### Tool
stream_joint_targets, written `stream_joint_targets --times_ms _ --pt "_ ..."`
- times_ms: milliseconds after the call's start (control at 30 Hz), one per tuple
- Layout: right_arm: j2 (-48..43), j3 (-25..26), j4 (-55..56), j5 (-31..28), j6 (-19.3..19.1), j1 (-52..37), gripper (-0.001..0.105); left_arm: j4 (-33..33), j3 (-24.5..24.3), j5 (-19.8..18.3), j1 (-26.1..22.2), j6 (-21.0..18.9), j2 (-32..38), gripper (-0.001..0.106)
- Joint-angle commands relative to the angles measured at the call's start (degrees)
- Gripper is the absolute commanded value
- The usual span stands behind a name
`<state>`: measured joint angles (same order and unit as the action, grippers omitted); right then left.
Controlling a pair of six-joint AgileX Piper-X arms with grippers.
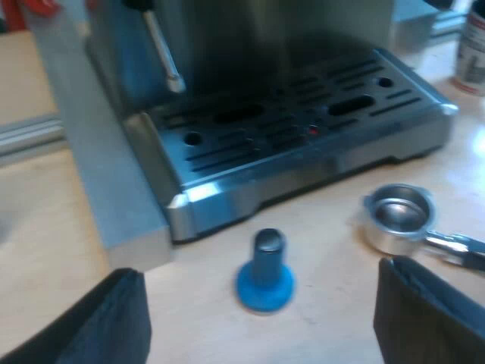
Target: Put the handle in the coffee machine
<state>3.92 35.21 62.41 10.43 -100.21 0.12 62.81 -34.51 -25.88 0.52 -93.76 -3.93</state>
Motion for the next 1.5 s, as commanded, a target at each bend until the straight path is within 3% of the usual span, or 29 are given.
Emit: stream_joint_targets --times_ms 33,67,167,267,400,467,567,700,800,1033,1200,1367,1433,1500 --pt "3.60 2.85 3.20 3.76 -2.44 0.08 0.058 -0.44 -1.28 -6.47 -0.05 1.41 -2.69 0.061" --pt "5.63 4.20 4.35 5.00 -2.49 0.08 0.058 -0.56 -1.84 -8.80 -0.05 1.67 -4.24 0.058" --pt "9.32 6.58 5.29 8.40 -2.48 0.08 0.058 -0.54 -2.68 -9.38 -0.05 3.04 -6.94 0.057" --pt "14.13 9.17 5.59 12.52 -2.48 0.60 0.058 -0.54 -4.14 -9.50 -0.05 8.44 -11.31 0.071" --pt "19.12 11.36 6.63 12.94 -2.94 3.59 0.058 -0.54 -5.29 -11.64 -0.05 11.11 -15.40 0.071" --pt "22.20 12.63 7.28 12.94 -2.97 6.13 0.058 -0.54 -5.55 -16.39 -0.05 12.86 -17.84 0.071" --pt "25.60 13.98 7.26 12.19 -2.74 9.77 0.058 -0.54 -5.54 -19.48 0.06 12.90 -20.62 0.066" --pt "29.24 14.93 7.26 9.46 -1.81 14.48 0.058 -0.90 -5.54 -19.47 3.06 13.56 -23.02 0.065" --pt "31.25 15.42 7.26 7.66 -1.26 17.34 0.058 -2.33 -5.54 -19.47 6.34 13.56 -24.44 0.072" --pt "38.49 15.64 7.11 -0.92 4.14 27.83 0.057 -4.66 -5.54 -15.00 13.89 14.64 -29.41 0.073" --pt "43.69 15.64 6.94 -4.40 7.36 34.50 0.039 -4.66 -5.54 -15.01 18.27 17.02 -33.63 0.073" --pt "49.22 15.41 6.89 -7.23 8.77 39.75 0.008 -6.26 -5.54 -13.44 23.60 17.41 -36.87 0.073" --pt "51.97 15.10 6.89 -7.22 8.77 41.44 0.000 -8.04 -5.54 -9.66 26.64 17.41 -38.32 0.073" --pt "54.21 15.12 6.89 -7.22 9.02 42.29 0.000 -8.91 -5.54 -9.15 27.84 17.41 -38.88 0.073"
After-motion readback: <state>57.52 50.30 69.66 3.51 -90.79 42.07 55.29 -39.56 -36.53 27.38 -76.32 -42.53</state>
